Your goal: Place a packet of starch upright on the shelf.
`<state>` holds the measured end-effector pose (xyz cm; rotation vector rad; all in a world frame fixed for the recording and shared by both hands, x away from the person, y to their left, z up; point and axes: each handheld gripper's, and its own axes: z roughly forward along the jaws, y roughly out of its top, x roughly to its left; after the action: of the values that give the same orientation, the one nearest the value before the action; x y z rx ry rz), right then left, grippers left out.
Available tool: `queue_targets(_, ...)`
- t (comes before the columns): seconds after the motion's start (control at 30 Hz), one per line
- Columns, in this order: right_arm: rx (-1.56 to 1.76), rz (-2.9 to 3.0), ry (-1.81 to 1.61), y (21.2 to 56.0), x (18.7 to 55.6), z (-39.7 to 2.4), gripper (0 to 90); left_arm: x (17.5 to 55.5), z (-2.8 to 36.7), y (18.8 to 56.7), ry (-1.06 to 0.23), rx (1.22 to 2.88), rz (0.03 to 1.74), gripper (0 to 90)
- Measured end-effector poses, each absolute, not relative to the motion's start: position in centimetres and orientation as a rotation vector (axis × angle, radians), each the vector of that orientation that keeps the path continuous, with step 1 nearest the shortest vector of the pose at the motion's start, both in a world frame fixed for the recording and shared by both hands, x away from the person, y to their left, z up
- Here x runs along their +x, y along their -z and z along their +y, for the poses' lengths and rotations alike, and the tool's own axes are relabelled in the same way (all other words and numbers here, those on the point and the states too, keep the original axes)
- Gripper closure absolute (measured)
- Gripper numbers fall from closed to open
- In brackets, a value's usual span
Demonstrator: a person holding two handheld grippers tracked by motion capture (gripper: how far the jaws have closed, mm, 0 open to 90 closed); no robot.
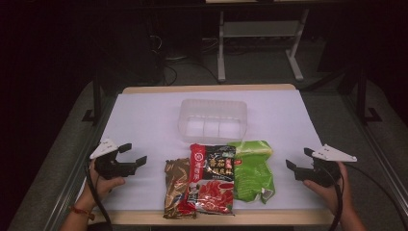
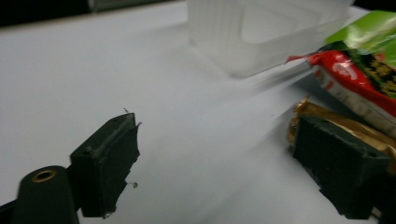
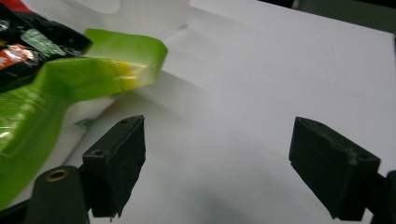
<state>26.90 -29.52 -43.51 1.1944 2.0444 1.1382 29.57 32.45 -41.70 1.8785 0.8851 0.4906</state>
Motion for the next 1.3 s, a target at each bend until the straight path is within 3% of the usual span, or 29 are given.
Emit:
queue_targets(0.4, 1.262, 2.145, -1.312, 43.0, 28.0, -29.0, 16.5, 27.8, 30.8, 42.3, -0.636, 1.983, 0.769, 18.3)
queue_targets(0.93, 1.286, 2.365, -1.365, 42.8, 30.8, -25.8, 15.6, 27.2, 29.6, 42.9, -0.65, 2.054, 0.72, 20.3)
queue_targets(1.3, 1.239, 2.448, -1.378, 41.8, 30.6, -24.5, 15.1, 27.3, 29.4, 43.1, -0.643, 2.063, 0.722, 20.3)
